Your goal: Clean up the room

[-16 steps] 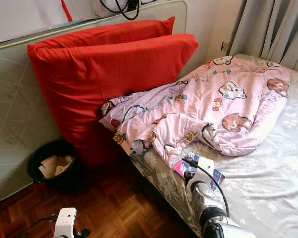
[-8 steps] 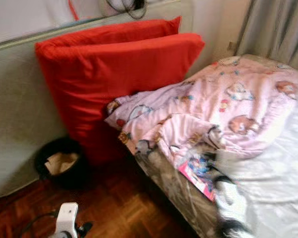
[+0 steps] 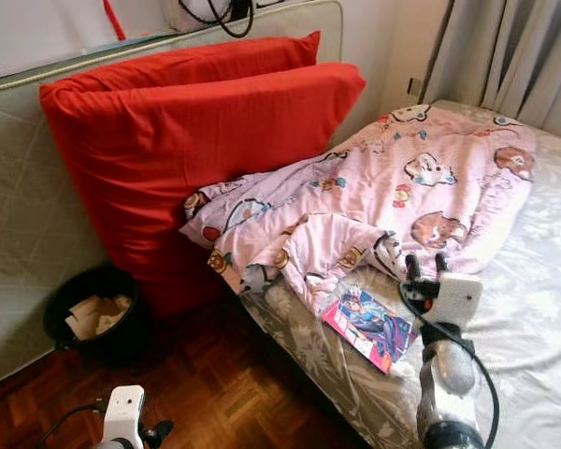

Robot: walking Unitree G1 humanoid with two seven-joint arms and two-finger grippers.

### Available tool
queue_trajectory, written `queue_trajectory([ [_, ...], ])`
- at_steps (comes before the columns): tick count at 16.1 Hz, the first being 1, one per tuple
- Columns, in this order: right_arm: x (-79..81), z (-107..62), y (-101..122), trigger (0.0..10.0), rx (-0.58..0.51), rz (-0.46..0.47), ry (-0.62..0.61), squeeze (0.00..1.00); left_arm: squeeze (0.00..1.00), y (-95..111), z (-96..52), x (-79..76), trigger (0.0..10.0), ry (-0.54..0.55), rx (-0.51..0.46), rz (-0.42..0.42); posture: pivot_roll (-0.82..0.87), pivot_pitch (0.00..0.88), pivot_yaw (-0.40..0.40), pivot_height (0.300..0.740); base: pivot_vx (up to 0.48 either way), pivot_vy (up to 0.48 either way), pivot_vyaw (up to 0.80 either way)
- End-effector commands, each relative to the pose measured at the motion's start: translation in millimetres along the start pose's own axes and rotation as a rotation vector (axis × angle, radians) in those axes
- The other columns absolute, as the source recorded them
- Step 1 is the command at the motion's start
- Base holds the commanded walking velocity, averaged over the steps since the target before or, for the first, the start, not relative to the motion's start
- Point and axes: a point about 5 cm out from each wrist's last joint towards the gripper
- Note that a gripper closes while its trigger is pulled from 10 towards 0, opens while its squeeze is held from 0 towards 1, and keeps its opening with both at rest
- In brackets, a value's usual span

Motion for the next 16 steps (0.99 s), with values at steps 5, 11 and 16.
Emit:
queue_trajectory([
  [5, 1.3, -83.4, -85.7, 10.0, 0.541, -0.115, 0.06, 0.0, 0.0, -4.3, -1.6, 3.7, 10.0, 0.012, 0.002, -0.01, -0.01, 0.0, 0.029, 0.74, 0.0, 0.0, 0.0],
  [11, -7.4, -149.7, -127.1, 10.0, 0.976, 0.051, -0.165, 0.0, 0.0, -2.5, -1.8, 7.4, 10.0, 0.018, 0.008, 0.002, 0.02, 0.0, 0.064, 0.74, 0.0, 0.0, 0.0],
  [16, 13.1, -122.0, -122.1, 10.0, 0.94, 0.124, -0.122, 0.0, 0.0, -1.9, -1.5, 7.3, 10.0, 0.018, 0.015, 0.005, 0.03, 0.0, 0.056, 0.74, 0.0, 0.0, 0.0],
])
Point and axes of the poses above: a point about 5 cm out from each wrist's last joint towards the gripper, its own z axis pointing out of the wrist towards the gripper, its own y axis along the axis of the wrist's last joint, x = y × z, and after that the axes turned 4 degrees about -z, right-handed
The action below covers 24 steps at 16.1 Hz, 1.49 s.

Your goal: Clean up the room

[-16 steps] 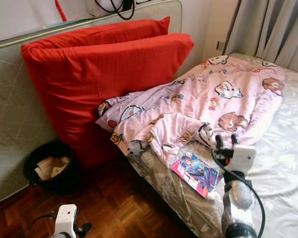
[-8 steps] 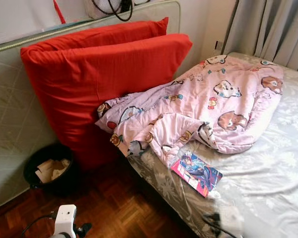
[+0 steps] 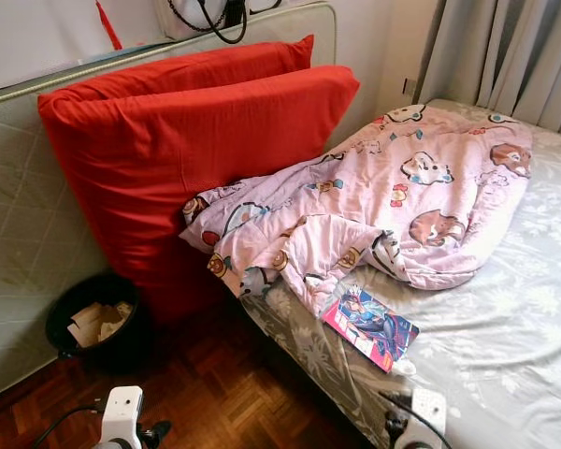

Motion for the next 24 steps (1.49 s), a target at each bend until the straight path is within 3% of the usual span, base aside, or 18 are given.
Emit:
queue_trajectory([
  [1, 5.0, 0.9, 0.1, 10.0, 0.01, 0.01, 0.02, 0.0, 0.0, -2.0, -0.9, 5.2, 10.0, 0.014, 0.021, -0.004, 0.03, 0.0, 0.056, 0.74, 0.0, 0.0, 0.0],
  [12, 10.9, 1.5, 0.2, 10.0, 0.01, 0.028, 0.031, 0.0, 0.0, -3.0, -0.8, 4.1, 10.0, 0.007, 0.028, -0.011, 0.03, 0.0, 0.051, 0.74, 0.0, 0.0, 0.0],
  [24, 13.7, 1.5, 0.3, 10.0, 0.002, 0.027, 0.039, 0.0, 0.0, -2.7, -0.7, 3.5, 10.0, 0.0, 0.027, -0.01, 0.03, 0.0, 0.051, 0.74, 0.28, 0.0, 0.0],
])
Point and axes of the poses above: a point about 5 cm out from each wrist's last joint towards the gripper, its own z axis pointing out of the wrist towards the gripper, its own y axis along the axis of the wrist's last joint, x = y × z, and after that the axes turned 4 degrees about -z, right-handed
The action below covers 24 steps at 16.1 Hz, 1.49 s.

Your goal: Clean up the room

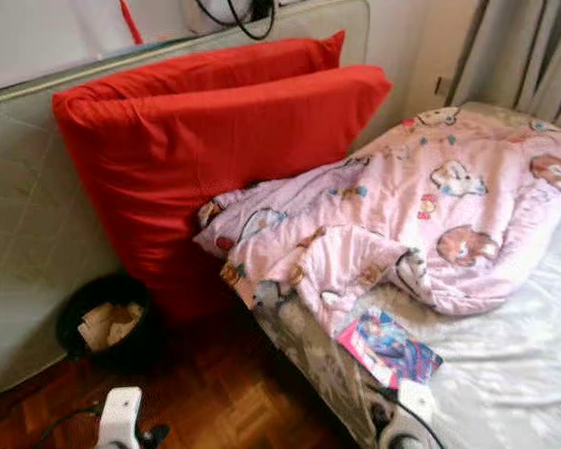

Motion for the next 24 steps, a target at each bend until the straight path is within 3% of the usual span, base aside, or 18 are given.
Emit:
queue_trajectory([
  [1, -7.5, -2.1, -3.6, 10.0, 0.006, 0.007, -0.023, 0.0, 0.0, 2.7, 1.2, -3.4, 10.0, -0.013, -0.001, -0.008, 0.03, 0.0, 0.051, 0.74, 0.292, 0.0, 0.0],
  [8, -9.2, -1.8, -0.3, 10.0, -0.012, 0.004, -0.025, 0.0, 0.0, 4.4, 1.3, -6.4, 10.0, -0.027, -0.036, -0.035, 0.03, 0.0, 0.033, 0.74, 0.081, 0.0, 0.0],
  [15, -22.9, -5.1, 4.1, 10.0, -0.072, -0.025, -0.036, 0.0, 0.0, -2.3, 1.2, -17.8, 10.0, -0.02, -0.057, -0.069, 0.01, 0.0, -0.062, 0.74, 0.0, 0.0, 0.0],
  [19, -19.1, -7.2, 9.2, 10.0, -0.176, 0.043, 0.009, 0.0, 0.0, 5.8, -1.1, -15.8, 10.0, -0.007, -0.172, -0.05, 0.01, 0.0, -0.024, 0.74, 0.0, 0.0, 0.0],
  [24, -15.5, -9.6, 16.3, 10.0, -0.282, 0.061, 0.028, 0.0, 0.0, 17.9, -5.3, -12.3, 10.0, -0.004, -0.315, -0.039, 0.02, 0.0, -0.006, 0.74, 0.0, 0.0, 0.0],
])
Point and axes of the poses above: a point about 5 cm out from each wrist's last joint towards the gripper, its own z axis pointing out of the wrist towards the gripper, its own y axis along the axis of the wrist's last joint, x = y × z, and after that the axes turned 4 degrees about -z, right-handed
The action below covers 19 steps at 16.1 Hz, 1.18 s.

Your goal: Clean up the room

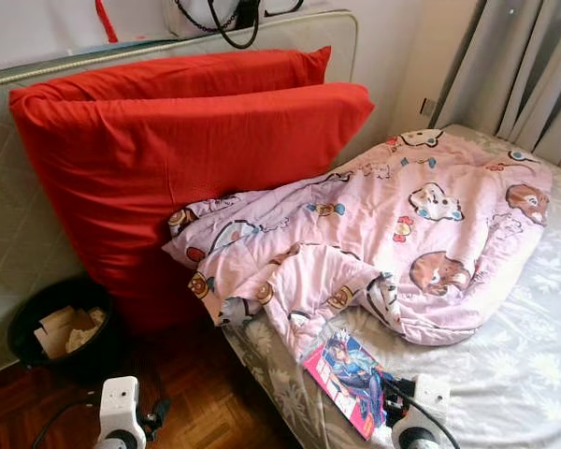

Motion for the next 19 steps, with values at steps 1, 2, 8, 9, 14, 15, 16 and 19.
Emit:
queue_trajectory([
  [1, 0.0, -0.6, 2.1, 10.0, -0.033, 0.02, 0.002, 0.0, 0.0, 1.6, -1.1, 2.5, 10.0, -0.003, -0.024, -0.001, 0.02, 0.0, -0.006, 0.74, 0.0, 0.0, 0.0],
  [2, 0.5, -1.6, 7.0, 10.0, -0.091, -0.003, 0.016, 0.0, 0.0, 31.0, 11.0, -10.5, 10.0, -0.022, -0.146, -0.013, 0.04, 0.0, -0.012, 0.74, 0.0, 0.0, 0.0],
  [8, 42.7, 47.9, 180.4, 10.0, -0.561, -0.041, 0.126, 0.0, 0.0, 166.9, 38.7, -68.3, 10.0, -0.091, -0.533, 0.07, 0.05, 0.0, -0.015, 0.74, 0.0, 0.0, 0.0],
  [9, 48.8, 47.4, 190.1, 10.0, -0.6, -0.056, 0.153, 0.0, 0.0, 169.5, 36.3, -66.0, 10.0, -0.101, -0.574, 0.05, 0.04, 0.0, -0.009, 0.74, 0.0, 0.0, 0.0],
  [14, 51.7, 45.6, 201.1, 10.0, -0.66, -0.044, 0.16, 0.0, 0.0, 164.0, 35.3, -60.0, 10.0, -0.083, -0.569, 0.064, 0.02, 0.0, 0.021, 0.74, 0.0, 0.0, 0.0],
  [15, 49.5, 45.4, 196.7, 10.0, -0.648, -0.052, 0.143, 0.0, 0.0, 163.3, 35.5, -58.5, 10.0, -0.081, -0.565, 0.065, 0.02, 0.0, 0.026, 0.74, 0.0, 0.0, 0.0],
  [16, 47.5, 45.6, 189.6, 10.0, -0.624, -0.066, 0.133, 0.0, 0.0, 164.8, 35.8, -58.9, 10.0, -0.082, -0.566, 0.065, 0.02, 0.0, 0.028, 0.74, 0.0, 0.0, 0.0],
  [19, 38.3, 45.5, 180.9, 10.0, -0.598, -0.017, 0.06, 0.0, 0.0, 171.1, 37.0, -67.5, 10.0, -0.153, -0.564, 0.064, 0.03, 0.0, 0.031, 0.74, 0.0, 0.0, 0.0],
])
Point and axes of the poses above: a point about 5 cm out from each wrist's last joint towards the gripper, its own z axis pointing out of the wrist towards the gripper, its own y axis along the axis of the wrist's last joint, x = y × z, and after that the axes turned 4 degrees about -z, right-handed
